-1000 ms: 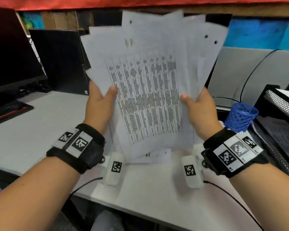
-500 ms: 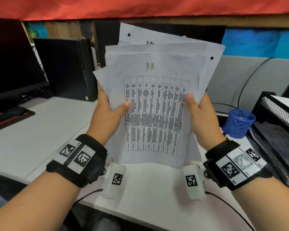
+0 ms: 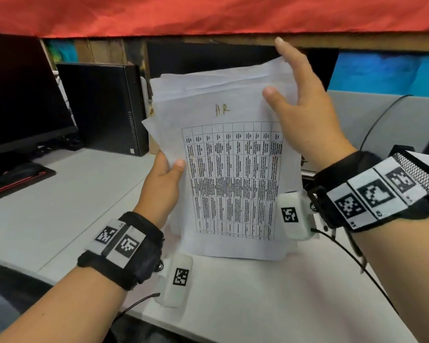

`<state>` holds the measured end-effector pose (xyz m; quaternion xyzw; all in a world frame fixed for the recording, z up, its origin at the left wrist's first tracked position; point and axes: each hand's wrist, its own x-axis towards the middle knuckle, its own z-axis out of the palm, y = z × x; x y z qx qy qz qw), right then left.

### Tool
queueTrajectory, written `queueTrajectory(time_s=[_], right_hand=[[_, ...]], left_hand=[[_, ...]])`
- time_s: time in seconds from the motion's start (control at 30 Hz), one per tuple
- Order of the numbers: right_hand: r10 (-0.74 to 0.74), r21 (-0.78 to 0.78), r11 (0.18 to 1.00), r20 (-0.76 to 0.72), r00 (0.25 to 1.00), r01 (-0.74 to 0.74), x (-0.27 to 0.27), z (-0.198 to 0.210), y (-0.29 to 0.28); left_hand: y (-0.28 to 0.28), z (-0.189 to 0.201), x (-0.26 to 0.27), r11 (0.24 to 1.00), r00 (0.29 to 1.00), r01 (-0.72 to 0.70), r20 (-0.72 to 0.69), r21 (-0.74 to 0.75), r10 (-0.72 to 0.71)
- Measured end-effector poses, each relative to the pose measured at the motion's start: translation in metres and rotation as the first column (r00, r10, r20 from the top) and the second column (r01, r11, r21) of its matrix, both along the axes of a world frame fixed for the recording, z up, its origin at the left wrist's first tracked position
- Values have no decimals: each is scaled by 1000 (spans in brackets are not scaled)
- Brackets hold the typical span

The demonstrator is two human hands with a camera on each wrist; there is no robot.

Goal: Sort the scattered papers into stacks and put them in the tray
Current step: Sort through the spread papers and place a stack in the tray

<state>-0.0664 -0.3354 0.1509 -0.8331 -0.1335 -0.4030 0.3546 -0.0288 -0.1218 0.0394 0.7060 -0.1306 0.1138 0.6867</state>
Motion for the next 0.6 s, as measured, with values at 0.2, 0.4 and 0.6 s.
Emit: queueTrajectory(time_s=[0.2, 0.4, 0.6], right_hand=[[-125, 161, 980, 63, 990, 113, 4, -3, -5], [-71, 187, 981, 137, 988, 44, -4, 1, -3], [-178, 216, 966, 172, 969, 139, -6, 6, -3]], left_hand=[[-1, 0, -3, 999, 999, -9, 46, 48, 7], [-4, 3, -8, 1000, 994, -14, 112, 3, 13], [-7, 5, -5, 1000, 983, -28, 180, -4, 28]])
